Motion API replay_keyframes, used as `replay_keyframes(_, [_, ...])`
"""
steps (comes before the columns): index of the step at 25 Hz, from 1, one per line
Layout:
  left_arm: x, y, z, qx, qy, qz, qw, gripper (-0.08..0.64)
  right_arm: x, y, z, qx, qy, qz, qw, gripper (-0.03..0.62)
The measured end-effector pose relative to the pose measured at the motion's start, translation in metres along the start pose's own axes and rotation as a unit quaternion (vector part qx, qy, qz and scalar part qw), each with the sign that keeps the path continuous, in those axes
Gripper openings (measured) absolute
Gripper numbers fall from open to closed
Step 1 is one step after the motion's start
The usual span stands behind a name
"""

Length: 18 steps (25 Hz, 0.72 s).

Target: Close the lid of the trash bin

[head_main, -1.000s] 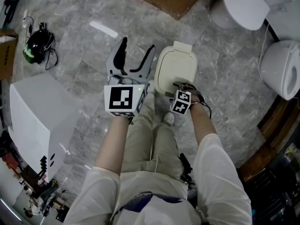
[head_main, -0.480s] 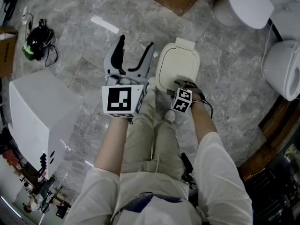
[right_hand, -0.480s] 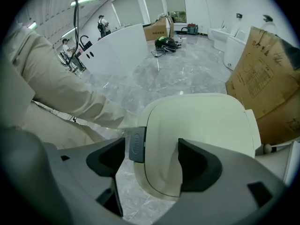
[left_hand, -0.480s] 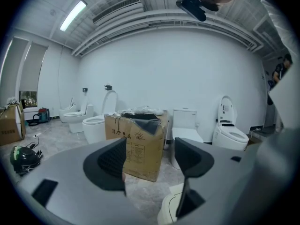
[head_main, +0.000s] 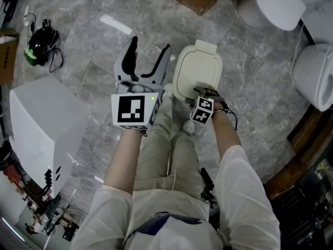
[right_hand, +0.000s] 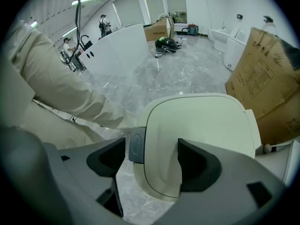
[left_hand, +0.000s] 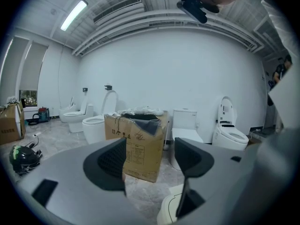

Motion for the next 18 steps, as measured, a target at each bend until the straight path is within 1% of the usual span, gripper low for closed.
replay_keyframes(2, [-0.003, -0.006, 0.003, -0.003, 0.002, -0.002, 1.0000, 0.302, 0.001, -0.001, 0.003, 0.003, -0.014, -0.035, 0.999, 0.370])
replay_keyframes(4, [-0.005, -0.013, 0.005, -0.006, 0.005, -0.006, 1.0000, 0.302, -0.004, -0.003, 0.011, -0.004, -0.022, -0.088, 0.996, 0.385])
replay_keyframes(5, [-0.007, -0.018, 0.007, -0.009, 0.006, -0.006, 0.9999, 0.302, -0.008, -0.005, 0.020, -0.017, -0.018, -0.113, 0.993, 0.385])
replay_keyframes(7, [-0.010, -0.030, 0.015, -0.015, 0.004, -0.001, 0.9999, 0.302, -0.018, -0.011, 0.044, -0.056, 0.005, -0.157, 0.986, 0.385])
replay_keyframes(9, [-0.015, -0.043, 0.023, -0.021, 0.003, 0.006, 0.9998, 0.302, -0.030, -0.017, 0.075, -0.095, 0.033, -0.194, 0.976, 0.387])
replay_keyframes(11, [-0.024, -0.057, 0.033, -0.025, 0.007, 0.009, 0.9996, 0.302, -0.043, -0.020, 0.111, -0.129, 0.061, -0.232, 0.962, 0.396])
replay_keyframes(14, [-0.039, -0.085, 0.051, -0.036, 0.013, 0.017, 0.9991, 0.302, -0.059, -0.019, 0.179, -0.185, 0.111, -0.289, 0.933, 0.397])
replay_keyframes(16, [-0.050, -0.108, 0.061, -0.048, 0.017, 0.020, 0.9985, 0.302, -0.067, -0.018, 0.230, -0.219, 0.146, -0.315, 0.912, 0.397])
replay_keyframes(18, [-0.060, -0.134, 0.069, -0.064, 0.024, 0.019, 0.9975, 0.302, -0.074, -0.016, 0.280, -0.247, 0.182, -0.327, 0.894, 0.397])
Point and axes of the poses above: the fingertips, and each gripper's own axes: z backward along the fingers, x to its left, y out of its underside, the point moved 5 cm from there along z, backward along the fingers, and after that the axes turned 5 degrees about x, right-handed, at the moved point
